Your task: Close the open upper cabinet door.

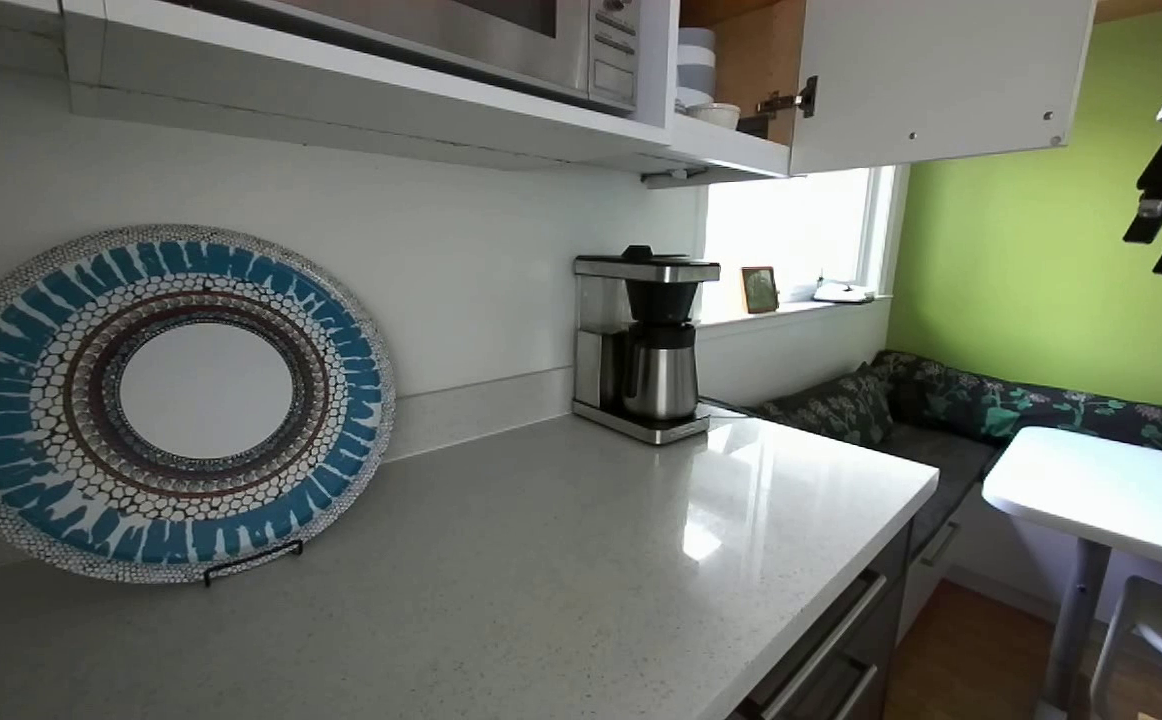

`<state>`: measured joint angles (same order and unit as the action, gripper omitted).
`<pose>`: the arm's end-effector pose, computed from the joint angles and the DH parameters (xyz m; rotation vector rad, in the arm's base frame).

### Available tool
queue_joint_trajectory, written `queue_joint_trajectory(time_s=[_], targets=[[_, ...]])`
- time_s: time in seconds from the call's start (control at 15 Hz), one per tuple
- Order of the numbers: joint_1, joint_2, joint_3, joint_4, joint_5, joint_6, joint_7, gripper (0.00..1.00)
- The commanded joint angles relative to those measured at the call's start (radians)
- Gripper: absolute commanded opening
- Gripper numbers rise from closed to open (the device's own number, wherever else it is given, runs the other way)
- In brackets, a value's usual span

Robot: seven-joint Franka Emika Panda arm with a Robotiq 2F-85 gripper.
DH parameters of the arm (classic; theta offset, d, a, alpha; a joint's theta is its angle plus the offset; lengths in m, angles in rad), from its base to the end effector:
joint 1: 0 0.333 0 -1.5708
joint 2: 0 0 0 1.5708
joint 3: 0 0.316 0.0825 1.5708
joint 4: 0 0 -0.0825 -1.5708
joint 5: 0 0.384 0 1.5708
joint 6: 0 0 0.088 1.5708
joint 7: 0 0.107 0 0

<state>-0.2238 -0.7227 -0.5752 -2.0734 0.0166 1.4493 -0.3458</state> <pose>0.1897 -0.3024 0.6420 -2.7607 0.4610 -0.2828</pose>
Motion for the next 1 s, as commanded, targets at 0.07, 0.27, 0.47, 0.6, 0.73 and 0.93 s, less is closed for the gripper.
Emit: queue_joint_trajectory(time_s=[0.07,0.27,0.47,0.6,0.73,0.93], targets=[[0.010,0.089,-0.071,0.123,0.050,-0.022,-0.027,1.00],[0.005,0.116,-0.101,0.176,0.088,-0.010,-0.016,1.00],[0.001,0.141,-0.140,0.228,0.127,-0.012,-0.014,1.00],[0.002,0.160,-0.169,0.261,0.153,-0.014,-0.010,1.00],[0.006,0.174,-0.197,0.292,0.186,-0.003,-0.011,1.00],[0.007,0.200,-0.235,0.326,0.240,0.012,0.004,1.00]])
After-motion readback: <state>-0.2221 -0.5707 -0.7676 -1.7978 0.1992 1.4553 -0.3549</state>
